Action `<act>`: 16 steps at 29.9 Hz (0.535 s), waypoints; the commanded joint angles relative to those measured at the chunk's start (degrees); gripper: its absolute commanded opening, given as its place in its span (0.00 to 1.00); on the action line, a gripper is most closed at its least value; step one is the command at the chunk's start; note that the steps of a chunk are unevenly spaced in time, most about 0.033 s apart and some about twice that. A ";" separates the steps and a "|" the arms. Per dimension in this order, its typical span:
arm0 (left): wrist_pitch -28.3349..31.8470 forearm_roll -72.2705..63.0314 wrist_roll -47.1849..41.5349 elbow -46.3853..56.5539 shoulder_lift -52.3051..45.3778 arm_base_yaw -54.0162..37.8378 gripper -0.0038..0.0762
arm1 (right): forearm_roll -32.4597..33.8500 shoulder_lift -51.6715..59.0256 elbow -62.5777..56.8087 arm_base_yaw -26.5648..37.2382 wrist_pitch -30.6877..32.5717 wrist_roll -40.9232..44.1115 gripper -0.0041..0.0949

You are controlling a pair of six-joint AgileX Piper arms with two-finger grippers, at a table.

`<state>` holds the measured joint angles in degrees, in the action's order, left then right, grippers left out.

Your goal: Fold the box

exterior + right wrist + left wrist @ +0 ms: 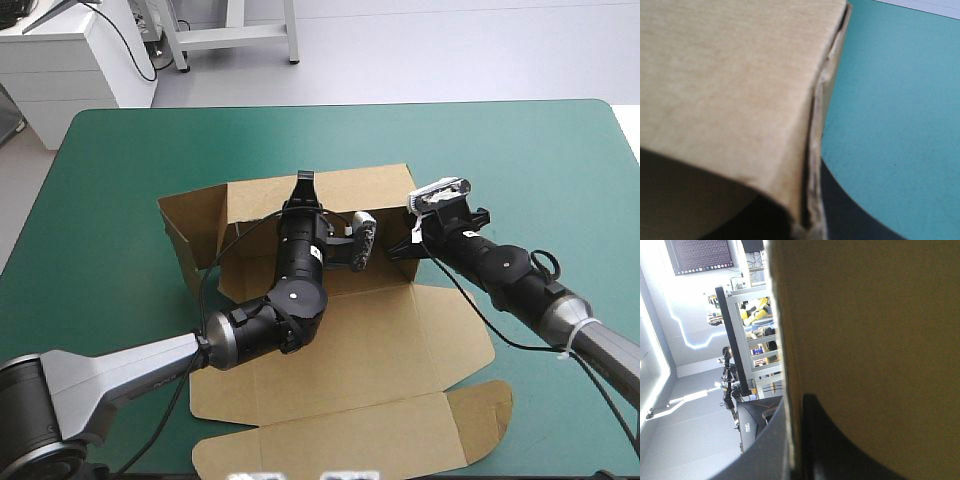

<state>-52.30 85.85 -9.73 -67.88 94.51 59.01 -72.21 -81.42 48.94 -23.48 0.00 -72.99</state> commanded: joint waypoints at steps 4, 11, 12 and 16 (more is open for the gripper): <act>-0.40 3.99 -4.21 -1.36 -2.37 0.17 0.19 | 0.44 1.50 1.98 0.25 -2.96 -0.95 0.02; 3.93 8.52 -4.60 -1.36 -2.37 -0.18 0.66 | 1.14 0.56 3.39 0.36 -6.47 -1.52 0.02; 3.46 8.40 -4.60 -1.36 -2.37 0.12 0.66 | 1.14 -0.03 4.00 0.45 -7.01 -1.52 0.02; -2.78 7.70 -4.60 -1.36 -2.37 2.96 0.63 | 1.14 -2.27 7.13 0.87 -6.44 -1.39 0.02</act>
<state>-49.62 90.58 -13.44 -67.69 94.51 59.91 -71.95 -84.29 52.21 -23.54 -4.60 -73.84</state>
